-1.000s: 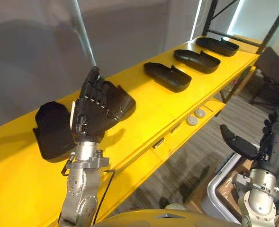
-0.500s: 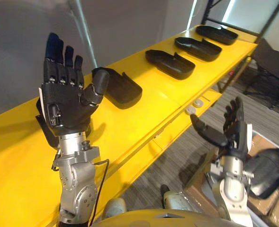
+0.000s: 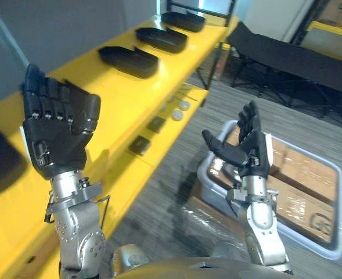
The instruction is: Walk over and take three plastic housings, then place them on the shelf
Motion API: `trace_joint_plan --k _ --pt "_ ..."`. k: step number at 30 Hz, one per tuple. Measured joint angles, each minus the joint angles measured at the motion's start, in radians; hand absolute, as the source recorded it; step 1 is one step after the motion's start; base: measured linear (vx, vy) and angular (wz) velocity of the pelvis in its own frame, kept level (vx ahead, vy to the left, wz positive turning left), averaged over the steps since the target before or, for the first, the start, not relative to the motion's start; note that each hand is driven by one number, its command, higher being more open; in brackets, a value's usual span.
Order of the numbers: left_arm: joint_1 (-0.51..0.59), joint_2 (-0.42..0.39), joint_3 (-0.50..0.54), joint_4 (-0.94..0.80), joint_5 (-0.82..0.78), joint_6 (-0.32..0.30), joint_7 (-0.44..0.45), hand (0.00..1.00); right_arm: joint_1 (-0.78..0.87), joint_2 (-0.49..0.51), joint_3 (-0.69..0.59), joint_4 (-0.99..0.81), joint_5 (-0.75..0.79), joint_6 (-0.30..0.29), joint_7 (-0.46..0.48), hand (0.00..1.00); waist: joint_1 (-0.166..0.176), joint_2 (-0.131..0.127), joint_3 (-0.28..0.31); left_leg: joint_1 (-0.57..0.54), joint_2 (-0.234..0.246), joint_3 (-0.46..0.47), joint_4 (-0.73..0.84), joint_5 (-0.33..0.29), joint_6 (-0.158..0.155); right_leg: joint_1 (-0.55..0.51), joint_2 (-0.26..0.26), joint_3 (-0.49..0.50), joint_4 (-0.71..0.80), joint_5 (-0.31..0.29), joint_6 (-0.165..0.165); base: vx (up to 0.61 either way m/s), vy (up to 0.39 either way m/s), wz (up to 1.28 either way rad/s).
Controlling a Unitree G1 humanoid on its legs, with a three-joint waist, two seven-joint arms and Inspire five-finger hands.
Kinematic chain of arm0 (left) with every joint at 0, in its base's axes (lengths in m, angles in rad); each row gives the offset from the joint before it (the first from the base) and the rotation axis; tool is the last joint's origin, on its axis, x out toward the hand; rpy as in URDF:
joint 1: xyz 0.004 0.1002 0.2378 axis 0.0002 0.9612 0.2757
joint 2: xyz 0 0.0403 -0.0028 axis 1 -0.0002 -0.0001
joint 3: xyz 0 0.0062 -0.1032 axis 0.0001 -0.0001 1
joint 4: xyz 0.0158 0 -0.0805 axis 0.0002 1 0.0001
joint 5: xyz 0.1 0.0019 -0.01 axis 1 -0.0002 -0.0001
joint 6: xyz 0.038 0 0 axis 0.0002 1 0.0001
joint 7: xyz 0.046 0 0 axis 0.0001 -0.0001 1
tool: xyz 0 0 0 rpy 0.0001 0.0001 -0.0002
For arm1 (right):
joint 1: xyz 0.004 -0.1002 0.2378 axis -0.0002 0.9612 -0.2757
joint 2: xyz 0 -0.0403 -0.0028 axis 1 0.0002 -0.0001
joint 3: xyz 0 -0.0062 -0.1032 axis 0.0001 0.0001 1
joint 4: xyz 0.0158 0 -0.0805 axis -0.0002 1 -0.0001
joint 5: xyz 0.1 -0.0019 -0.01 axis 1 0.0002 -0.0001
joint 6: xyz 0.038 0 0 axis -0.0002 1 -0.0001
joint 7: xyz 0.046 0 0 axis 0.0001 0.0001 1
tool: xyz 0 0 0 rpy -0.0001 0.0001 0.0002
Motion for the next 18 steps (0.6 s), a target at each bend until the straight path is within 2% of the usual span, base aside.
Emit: trace_joint_plan --k 1,2,3,4,5,6,7,8,9,10,11,12,13,14,15,18 --pt "0.001 -0.004 -0.03 0.007 0.0 0.0 -0.016 1.0 0.002 -0.027 -0.022 0.007 -0.004 0.004 0.002 1.0 -0.017 -0.004 0.007 0.008 0.003 -0.006 -0.026 0.04 -0.004 -0.009 -0.007 -0.02 -0.003 -0.084 0.104 -0.01 -0.505 -0.51" --pt "-0.003 -0.02 -0.043 0.007 0.0 0.0 -0.016 1.0 -0.01 -0.055 -0.034 0.006 -0.002 0.003 0.009 1.0 -0.033 0.0 0.011 0.006 0.015 -0.004 -0.037 0.073 0.003 -0.028 -0.004 -0.052 -0.001 -0.154 0.118 -0.02 -0.589 -0.53" --pt "-0.01 -0.029 -0.046 0.009 0.0 0.0 -0.016 1.0 -0.019 -0.067 -0.044 0.006 0.0 0.003 0.015 1.0 -0.046 0.002 0.024 0.005 0.022 -0.005 -0.035 0.099 0.015 -0.029 0.002 -0.063 -0.001 -0.177 0.114 -0.03 -0.456 -0.38" --pt "-0.022 -0.04 -0.052 0.015 -0.007 0.0 -0.017 1.0 -0.028 -0.087 -0.059 0.006 0.006 0.004 0.024 1.0 -0.064 0.002 0.046 -0.006 0.023 -0.011 -0.03 0.156 0.071 -0.029 0.009 -0.072 -0.002 -0.192 0.099 -0.06 -0.388 0.02" --pt "-0.049 -0.042 -0.072 0.043 -0.047 0.003 -0.033 1.0 -0.016 -0.102 -0.097 0.006 0.002 0.012 0.021 1.0 -0.09 -0.002 0.059 -0.068 0.023 -0.008 -0.003 0.285 0.23 -0.017 0.016 -0.102 -0.042 -0.185 0.075 -0.08 -0.427 0.13" --pt "-0.06 -0.043 -0.085 0.072 -0.058 0.003 -0.046 1.0 -0.006 -0.109 -0.12 0.007 0.0 0.019 0.016 1.0 -0.093 -0.011 0.069 -0.097 0.018 0.004 0.028 0.302 0.234 -0.003 0.02 -0.116 -0.083 -0.171 0.052 -0.07 -0.354 0.17" --pt "-0.064 -0.042 -0.099 0.095 -0.066 0.003 -0.052 1.0 -0.001 -0.113 -0.129 0.007 0.0 0.022 0.009 1.0 -0.091 -0.007 0.074 -0.103 -0.003 0.004 0.052 0.253 0.179 0.009 0.024 -0.119 -0.111 -0.154 0.039 -0.06 -0.187 -0.19" --pt "-0.059 -0.042 -0.128 0.13 -0.066 0.003 -0.054 1.0 -0.004 -0.133 -0.157 0.007 0.004 0.026 -0.005 1.0 -0.084 0.012 0.079 -0.102 -0.074 -0.004 0.092 0.143 0.111 0.032 0.038 -0.107 -0.182 -0.112 0.026 -0.06 -0.065 -0.46" --pt "-0.045 -0.04 -0.145 0.139 -0.065 0.003 -0.059 1.0 -0.01 -0.138 -0.168 0.007 0.014 0.025 -0.016 1.0 -0.077 0.025 0.075 -0.106 -0.116 0.003 0.114 0.057 0.118 0.037 0.056 -0.097 -0.237 -0.078 0.018 -0.08 -0.093 -0.6" --pt "-0.034 -0.038 -0.159 0.14 -0.065 0.001 -0.071 1.0 -0.017 -0.138 -0.177 0.006 0.027 0.025 -0.026 1.0 -0.073 0.024 0.075 -0.116 -0.175 -0.027 0.122 -0.013 0.118 0.037 0.071 -0.082 -0.289 -0.039 0.014 -0.06 -0.035 -0.54" --pt "-0.031 -0.037 -0.162 0.14 -0.065 0.0 -0.073 1.0 -0.02 -0.138 -0.174 0.007 0.042 0.026 -0.033 1.0 -0.067 0.023 0.076 -0.116 -0.202 -0.037 0.118 -0.042 0.121 0.033 0.077 -0.07 -0.312 -0.022 0.013 -0.05 -0.03 -0.51" --pt "-0.031 -0.032 -0.161 0.145 -0.065 0.0 -0.072 1.0 -0.026 -0.138 -0.168 0.01 0.054 0.027 -0.044 1.0 -0.062 0.028 0.076 -0.111 -0.23 -0.034 0.09 -0.084 0.14 0.025 0.088 -0.057 -0.348 0.009 0.018 -0.05 0.017 -0.43" --pt "-0.035 -0.023 -0.159 0.153 -0.065 -0.001 -0.071 1.0 -0.036 -0.133 -0.163 0.021 0.054 0.026 -0.051 1.0 -0.061 0.034 0.073 -0.094 -0.236 -0.028 0.048 -0.098 0.147 0.013 0.09 -0.05 -0.359 0.027 0.025 -0.08 0.038 -0.48" --pt "-0.042 -0.014 -0.152 0.166 -0.066 -0.004 -0.074 1.0 -0.069 -0.124 -0.155 0.061 0.05 0.026 -0.065 1.0 -0.059 0.026 0.08 -0.08 -0.252 -0.022 -0.002 -0.109 0.123 -0.008 0.089 -0.032 -0.373 0.05 0.038 -0.1 0.094 -0.44" --pt "-0.056 0.0 -0.148 0.182 -0.066 -0.003 -0.075 1.0 -0.101 -0.109 -0.143 0.108 0.035 0.027 -0.085 1.0 -0.048 0.011 0.096 -0.086 -0.271 -0.004 0.0 -0.105 0.111 -0.014 0.071 -0.02 -0.402 0.083 0.047 -0.11 0.109 -0.45" --pt "-0.08 0.019 -0.148 0.201 -0.064 -0.001 -0.072 1.0 -0.148 -0.081 -0.116 0.207 0.032 0.028 -0.129 1.0 -0.025 0.002 0.104 -0.122 -0.299 0.019 0.036 -0.11 0.106 -0.017 0.039 -0.026 -0.471 0.149 0.055 -0.11 0.143 -0.24"
